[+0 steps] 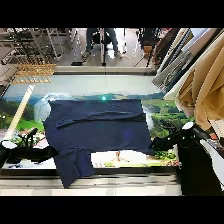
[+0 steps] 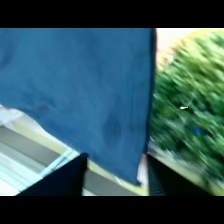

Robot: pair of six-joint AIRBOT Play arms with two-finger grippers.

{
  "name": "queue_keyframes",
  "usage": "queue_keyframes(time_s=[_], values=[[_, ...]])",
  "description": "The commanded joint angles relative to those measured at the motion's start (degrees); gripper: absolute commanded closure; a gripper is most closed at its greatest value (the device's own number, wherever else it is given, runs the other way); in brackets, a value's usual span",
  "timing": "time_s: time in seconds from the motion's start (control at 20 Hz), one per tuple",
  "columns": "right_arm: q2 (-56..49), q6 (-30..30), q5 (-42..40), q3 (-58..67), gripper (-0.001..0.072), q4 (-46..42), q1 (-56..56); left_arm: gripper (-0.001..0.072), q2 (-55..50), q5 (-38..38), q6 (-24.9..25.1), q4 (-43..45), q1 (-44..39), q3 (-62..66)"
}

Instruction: Fold the clothes and pants, and hang the long-sleeved shirts on hangers.

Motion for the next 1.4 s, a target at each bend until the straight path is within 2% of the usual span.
queue_keyframes(time_s=[0.0,0.05,0.1,0.2,0.35,0.5,0.65,0.75,0.85,1.0,1.1,1.25,1.3,1.35], values=[[-0.92,-3.39,-1.64,-2.14,0.0318,6.91,0.04,0.0481,-1.27,2.29,-0.66,0.42,-1.88,-0.17],[-0.94,-4.13,-0.46,-2.34,0.0441,7.34,0.04,0.0659,-1.73,1.40,-0.63,0.42,-1.86,-0.17],[-0.94,-5.20,1.40,-2.38,0.0637,7.32,0.02,0.0700,-1.81,0.90,-0.59,0.42,-1.86,-0.17],[-0.42,-6.38,4.61,-2.38,0.0694,7.30,0.00,0.0703,-0.94,-0.26,-0.02,-0.33,-1.16,0.17],[4.98,-7.80,5.66,-1.73,0.0696,7.34,0.00,0.0703,2.64,-6.27,5.86,-7.17,2.34,3.41],[12.48,-7.23,6.36,2.67,0.0697,7.58,0.04,0.0703,6.93,-12.22,6.54,-15.37,7.28,11.04],[15.28,-1.64,-0.46,9.73,0.0699,8.92,0.09,0.0703,6.27,-12.37,6.49,-20.96,8.44,20.63],[13.81,1.16,-9.38,13.62,0.0699,9.03,1.27,0.0703,1.86,-9.97,6.49,-27.19,7.93,26.25],[9.92,1.18,-17.53,18.25,0.0699,9.03,4.09,0.0703,-5.20,-6.14,6.49,-33.00,7.10,31.74],[0.07,1.79,-27.80,28.09,0.0699,7.82,8.96,0.0703,-17.79,-2.05,6.47,-35.47,3.19,40.13],[-8.39,4.24,-31.01,35.95,0.0699,7.06,10.10,0.0703,-24.96,3.06,6.47,-37.07,0.20,44.28],[-20.48,6.78,-30.99,45.97,0.0695,7.32,10.82,0.0699,-31.76,15.28,6.49,-37.48,-3.30,47.89],[-23.19,6.78,-30.99,48.00,0.0681,7.30,11.10,0.0594,-33.22,18.80,6.51,-37.46,-4.28,48.33],[-25.24,6.78,-30.99,49.51,0.0492,7.37,11.28,0.0411,-34.23,21.16,6.49,-37.57,-4.96,48.39]])
